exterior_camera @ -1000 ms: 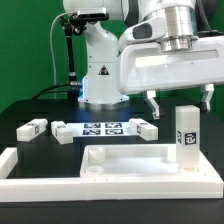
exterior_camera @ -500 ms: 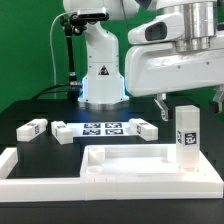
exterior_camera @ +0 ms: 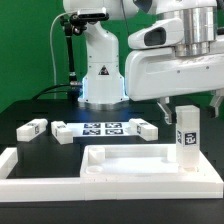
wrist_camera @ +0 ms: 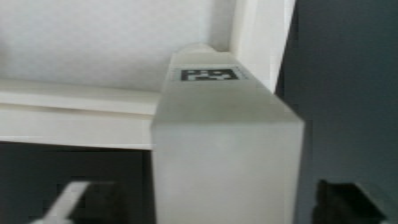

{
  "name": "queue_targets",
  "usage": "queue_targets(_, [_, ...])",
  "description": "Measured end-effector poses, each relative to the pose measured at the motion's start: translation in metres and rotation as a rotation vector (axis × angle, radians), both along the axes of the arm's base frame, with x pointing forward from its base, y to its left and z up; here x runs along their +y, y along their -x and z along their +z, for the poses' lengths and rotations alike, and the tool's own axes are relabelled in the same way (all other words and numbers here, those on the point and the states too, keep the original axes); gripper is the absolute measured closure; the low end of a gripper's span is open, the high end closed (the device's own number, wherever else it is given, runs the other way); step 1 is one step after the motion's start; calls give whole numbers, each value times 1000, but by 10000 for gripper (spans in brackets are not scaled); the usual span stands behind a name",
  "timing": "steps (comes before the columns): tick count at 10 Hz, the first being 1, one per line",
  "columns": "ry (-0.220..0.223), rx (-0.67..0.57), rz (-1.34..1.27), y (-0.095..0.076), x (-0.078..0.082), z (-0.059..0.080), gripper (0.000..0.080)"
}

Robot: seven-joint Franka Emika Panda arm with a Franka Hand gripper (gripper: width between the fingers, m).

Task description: Assemble desk

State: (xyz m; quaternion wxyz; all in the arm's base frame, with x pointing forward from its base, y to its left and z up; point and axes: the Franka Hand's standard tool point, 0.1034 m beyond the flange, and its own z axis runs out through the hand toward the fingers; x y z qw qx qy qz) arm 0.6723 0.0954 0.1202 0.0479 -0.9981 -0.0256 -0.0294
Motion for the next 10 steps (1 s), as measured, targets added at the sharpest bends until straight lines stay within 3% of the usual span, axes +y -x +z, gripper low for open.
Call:
queue_targets(1, [-5, 8, -80, 0, 1, 0, 512])
queue_targets(4, [-12, 22, -232, 0, -2, 0, 511])
queue_targets(6, [-54, 20, -549, -4, -11, -2, 511])
queue_targets(8, [-131, 89, -976, 0, -17, -4, 510])
queue_targets(10, [-155, 119, -1074, 2, -17, -4, 506])
